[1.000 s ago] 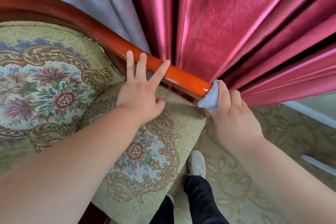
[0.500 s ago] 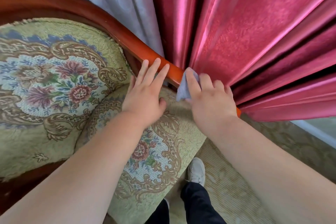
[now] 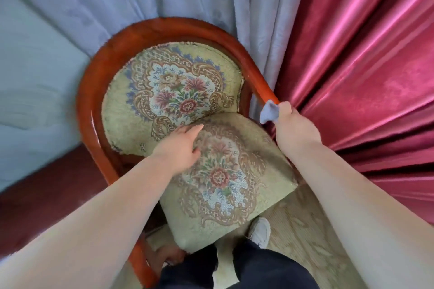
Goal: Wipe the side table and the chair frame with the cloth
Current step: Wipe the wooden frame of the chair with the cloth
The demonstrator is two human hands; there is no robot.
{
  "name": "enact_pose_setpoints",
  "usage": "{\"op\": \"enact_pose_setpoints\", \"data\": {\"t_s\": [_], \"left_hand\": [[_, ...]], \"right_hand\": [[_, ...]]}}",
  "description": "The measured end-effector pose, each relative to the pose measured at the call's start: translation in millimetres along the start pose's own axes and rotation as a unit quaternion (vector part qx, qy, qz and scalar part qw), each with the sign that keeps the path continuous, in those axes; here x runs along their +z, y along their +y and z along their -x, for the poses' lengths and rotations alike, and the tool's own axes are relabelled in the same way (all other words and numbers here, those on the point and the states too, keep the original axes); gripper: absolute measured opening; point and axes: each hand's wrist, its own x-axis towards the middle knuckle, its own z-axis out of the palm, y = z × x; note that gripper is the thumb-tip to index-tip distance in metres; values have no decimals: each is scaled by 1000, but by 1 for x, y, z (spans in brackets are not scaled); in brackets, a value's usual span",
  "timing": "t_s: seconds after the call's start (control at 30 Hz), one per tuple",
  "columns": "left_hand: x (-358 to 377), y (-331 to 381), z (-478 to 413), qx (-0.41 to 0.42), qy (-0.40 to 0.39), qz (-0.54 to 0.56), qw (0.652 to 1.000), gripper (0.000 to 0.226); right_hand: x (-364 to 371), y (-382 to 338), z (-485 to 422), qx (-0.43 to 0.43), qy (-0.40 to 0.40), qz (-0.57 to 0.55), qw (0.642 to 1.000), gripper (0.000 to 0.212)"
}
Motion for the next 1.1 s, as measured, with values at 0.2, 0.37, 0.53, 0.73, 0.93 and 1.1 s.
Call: {"op": "enact_pose_setpoints", "data": {"t_s": [0.2,0.37,0.53,0.73,0.93,1.1], "left_hand": [[-32,-63,73,-81,48,45,995,65],[-36,-113,143,-161,131,90,974,62],[-22,-166,207,-239,161,140,947,63],[6,-236,264,-307,133,182,924,64],[19,-310,275,-304,134,200,922,64],[32,-374,267,-285,110,206,930,65]], "right_hand": [[-19,-111,-2,-172,-82,25,981,15],[-29,-204,14,-274,-81,14,958,14],[-25,-282,42,-341,-98,8,935,20],[-2,-361,74,-400,-127,24,907,22],[30,-441,100,-423,-134,23,896,24],[77,-502,102,-403,-157,22,901,20]]}}
